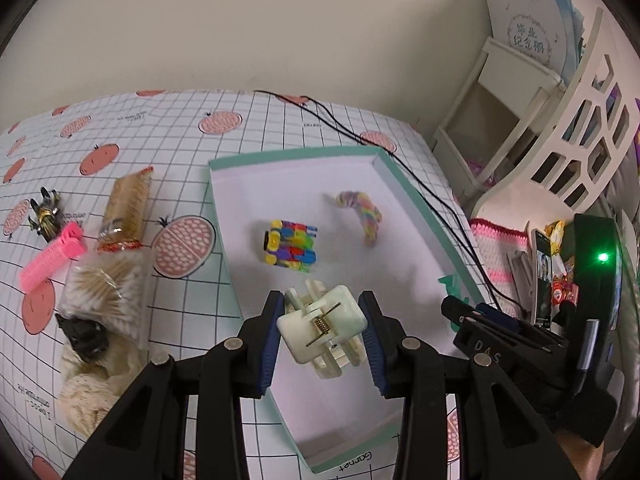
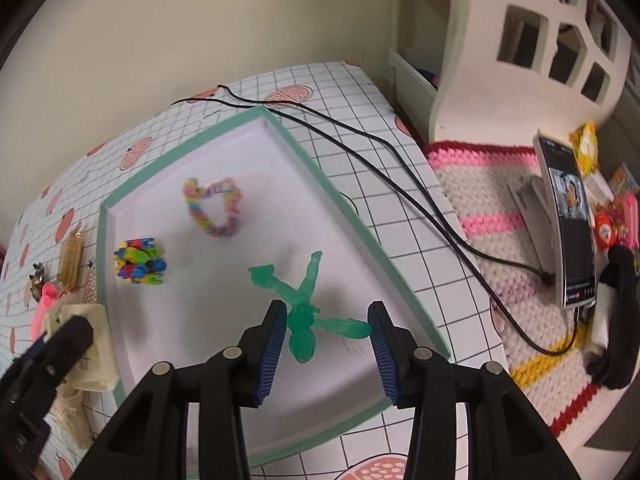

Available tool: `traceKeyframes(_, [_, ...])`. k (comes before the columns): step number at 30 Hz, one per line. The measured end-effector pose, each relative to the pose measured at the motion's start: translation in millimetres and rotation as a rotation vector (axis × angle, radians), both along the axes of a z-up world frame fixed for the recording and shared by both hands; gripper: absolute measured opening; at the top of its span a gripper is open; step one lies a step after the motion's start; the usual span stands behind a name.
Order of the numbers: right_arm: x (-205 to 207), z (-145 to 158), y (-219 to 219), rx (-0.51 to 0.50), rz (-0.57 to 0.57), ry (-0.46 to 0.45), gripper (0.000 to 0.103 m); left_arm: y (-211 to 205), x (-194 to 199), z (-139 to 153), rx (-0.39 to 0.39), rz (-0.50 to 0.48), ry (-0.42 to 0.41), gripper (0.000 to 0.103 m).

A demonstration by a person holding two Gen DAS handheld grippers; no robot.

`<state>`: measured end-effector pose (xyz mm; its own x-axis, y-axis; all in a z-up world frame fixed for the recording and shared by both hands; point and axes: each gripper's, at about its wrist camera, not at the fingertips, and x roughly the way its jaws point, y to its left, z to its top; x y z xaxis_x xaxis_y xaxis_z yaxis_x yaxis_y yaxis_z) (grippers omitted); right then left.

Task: Organize objects
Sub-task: 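Carry the green figure and cream clip over the teal tray with both tools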

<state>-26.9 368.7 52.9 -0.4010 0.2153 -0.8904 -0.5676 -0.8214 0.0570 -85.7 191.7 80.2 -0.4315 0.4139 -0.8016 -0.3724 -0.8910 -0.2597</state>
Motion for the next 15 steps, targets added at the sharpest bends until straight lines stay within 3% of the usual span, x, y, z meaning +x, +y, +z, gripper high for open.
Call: traceKeyframes(15, [-10.3, -12.6, -14.6, -0.029, 0.050, -0.038, 0.046, 14.4, 2.3, -15.8, -0.073, -0.083, -0.021, 0.040])
